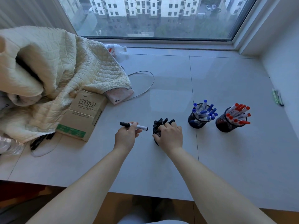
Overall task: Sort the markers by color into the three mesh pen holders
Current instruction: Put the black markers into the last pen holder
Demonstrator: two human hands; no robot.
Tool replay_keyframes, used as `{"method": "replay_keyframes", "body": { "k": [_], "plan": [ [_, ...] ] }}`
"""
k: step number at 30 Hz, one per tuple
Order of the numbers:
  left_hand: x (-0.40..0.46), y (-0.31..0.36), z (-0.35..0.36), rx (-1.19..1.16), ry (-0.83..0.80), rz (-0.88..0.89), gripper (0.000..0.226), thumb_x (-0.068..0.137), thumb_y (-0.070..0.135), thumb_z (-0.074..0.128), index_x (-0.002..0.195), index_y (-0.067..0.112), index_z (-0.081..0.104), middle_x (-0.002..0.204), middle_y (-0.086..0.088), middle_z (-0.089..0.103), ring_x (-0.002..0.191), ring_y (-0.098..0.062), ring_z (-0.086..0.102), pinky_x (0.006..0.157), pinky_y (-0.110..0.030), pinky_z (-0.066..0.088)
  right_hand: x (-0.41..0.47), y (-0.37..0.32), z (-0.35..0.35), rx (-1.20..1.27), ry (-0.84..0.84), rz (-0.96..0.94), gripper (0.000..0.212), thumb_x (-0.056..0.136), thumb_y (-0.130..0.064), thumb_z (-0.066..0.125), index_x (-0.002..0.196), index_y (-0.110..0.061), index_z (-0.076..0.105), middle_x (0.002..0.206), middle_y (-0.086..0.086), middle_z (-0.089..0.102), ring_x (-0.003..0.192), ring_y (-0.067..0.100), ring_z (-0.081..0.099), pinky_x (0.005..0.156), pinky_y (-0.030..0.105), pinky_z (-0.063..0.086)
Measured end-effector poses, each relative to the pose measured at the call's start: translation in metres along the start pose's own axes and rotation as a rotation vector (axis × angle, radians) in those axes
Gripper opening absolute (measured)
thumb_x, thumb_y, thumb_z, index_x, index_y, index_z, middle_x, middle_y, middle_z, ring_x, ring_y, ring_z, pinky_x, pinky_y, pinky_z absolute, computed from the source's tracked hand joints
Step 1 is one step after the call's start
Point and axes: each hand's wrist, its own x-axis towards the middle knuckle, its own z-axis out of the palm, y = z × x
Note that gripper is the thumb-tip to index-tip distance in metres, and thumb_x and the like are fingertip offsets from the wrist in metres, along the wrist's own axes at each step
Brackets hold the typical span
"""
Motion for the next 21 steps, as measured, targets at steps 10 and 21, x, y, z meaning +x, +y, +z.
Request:
{"method": "replay_keyframes", "body": {
  "k": [10, 21],
  "plan": [
    [-0.009, -0.004, 0.002, 0.172, 0.008, 0.096, 0.007, 0.085, 0.015, 0.062, 0.083, 0.018, 0.057, 0.081, 0.001, 0.068, 0.077, -0.007, 0.069, 0.075, -0.030, 0.055, 0.000, 0.017, -0.036, 0.645, 0.263, 0.183, 0.018, 0.087, -0.027, 0.058, 0.093, -0.010, 0.061, 0.079, 0.005, 0.062, 0.081, 0.024, 0.054, 0.075, 0.036, 0.042],
    [-0.008, -0.005, 0.026, 0.340, -0.039, 0.029, 0.005, 0.084, 0.021, 0.058, 0.084, 0.026, 0.061, 0.073, 0.009, 0.070, 0.082, -0.014, 0.063, 0.062, -0.021, 0.045, 0.009, 0.061, -0.068, 1.321, 0.308, 0.684, 0.010, 0.091, -0.019, 0.048, 0.084, -0.013, 0.051, 0.065, 0.001, 0.057, 0.061, 0.012, 0.051, 0.059, 0.024, 0.042]
  ]
}}
